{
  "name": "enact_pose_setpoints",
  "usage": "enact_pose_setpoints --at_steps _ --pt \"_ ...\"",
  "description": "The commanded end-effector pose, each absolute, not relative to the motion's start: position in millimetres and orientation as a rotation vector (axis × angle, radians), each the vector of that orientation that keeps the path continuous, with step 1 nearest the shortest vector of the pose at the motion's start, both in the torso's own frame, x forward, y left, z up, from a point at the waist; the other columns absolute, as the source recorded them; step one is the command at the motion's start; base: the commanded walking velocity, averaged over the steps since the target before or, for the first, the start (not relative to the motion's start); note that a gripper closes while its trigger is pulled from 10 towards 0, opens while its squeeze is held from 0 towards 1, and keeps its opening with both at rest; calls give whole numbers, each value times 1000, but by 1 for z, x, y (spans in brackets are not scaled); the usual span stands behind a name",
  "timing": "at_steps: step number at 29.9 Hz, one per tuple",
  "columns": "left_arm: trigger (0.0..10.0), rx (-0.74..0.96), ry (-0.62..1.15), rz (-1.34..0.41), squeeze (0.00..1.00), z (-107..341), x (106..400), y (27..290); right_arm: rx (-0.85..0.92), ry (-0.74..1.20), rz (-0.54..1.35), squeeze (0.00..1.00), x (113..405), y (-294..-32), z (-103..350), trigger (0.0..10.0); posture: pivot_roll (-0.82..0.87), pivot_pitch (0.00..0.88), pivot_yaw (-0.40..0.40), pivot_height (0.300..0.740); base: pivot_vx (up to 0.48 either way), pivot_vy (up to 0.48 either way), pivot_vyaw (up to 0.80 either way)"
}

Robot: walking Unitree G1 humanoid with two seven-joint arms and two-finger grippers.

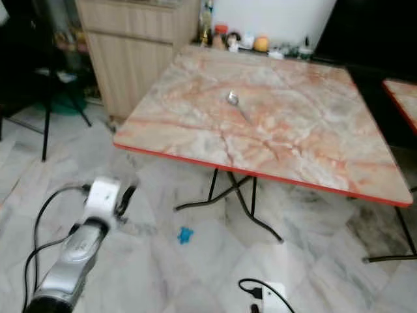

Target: Setting the table

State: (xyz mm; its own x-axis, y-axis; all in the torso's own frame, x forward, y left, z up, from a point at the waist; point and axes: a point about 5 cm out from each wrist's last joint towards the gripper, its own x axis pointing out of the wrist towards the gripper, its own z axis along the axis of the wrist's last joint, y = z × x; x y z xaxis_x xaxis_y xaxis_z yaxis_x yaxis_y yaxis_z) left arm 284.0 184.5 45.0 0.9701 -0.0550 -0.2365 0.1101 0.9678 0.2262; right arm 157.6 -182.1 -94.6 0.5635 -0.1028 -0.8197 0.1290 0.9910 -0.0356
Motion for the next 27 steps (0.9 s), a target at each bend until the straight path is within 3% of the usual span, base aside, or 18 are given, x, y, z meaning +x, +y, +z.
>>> enact_pose_setpoints --at_steps 1,11,20,27 --pt "10000 210 290 -91 0 31 279 183 27 962 -154 0 156 -186 -95 10000 111 0 -56 740 0 0 0" --pt "10000 178 618 -42 0 -33 243 201 5 889 -176 0 161 -187 -90 10000 94 0 -52 740 0 0 0" --pt "10000 161 685 -28 0 -46 230 207 5 813 -211 0 165 -189 -86 10000 90 0 -52 740 0 0 0" --pt "10000 166 689 -19 0 -48 230 206 12 753 -225 0 167 -189 -82 10000 91 0 -51 740 0 -427 0"
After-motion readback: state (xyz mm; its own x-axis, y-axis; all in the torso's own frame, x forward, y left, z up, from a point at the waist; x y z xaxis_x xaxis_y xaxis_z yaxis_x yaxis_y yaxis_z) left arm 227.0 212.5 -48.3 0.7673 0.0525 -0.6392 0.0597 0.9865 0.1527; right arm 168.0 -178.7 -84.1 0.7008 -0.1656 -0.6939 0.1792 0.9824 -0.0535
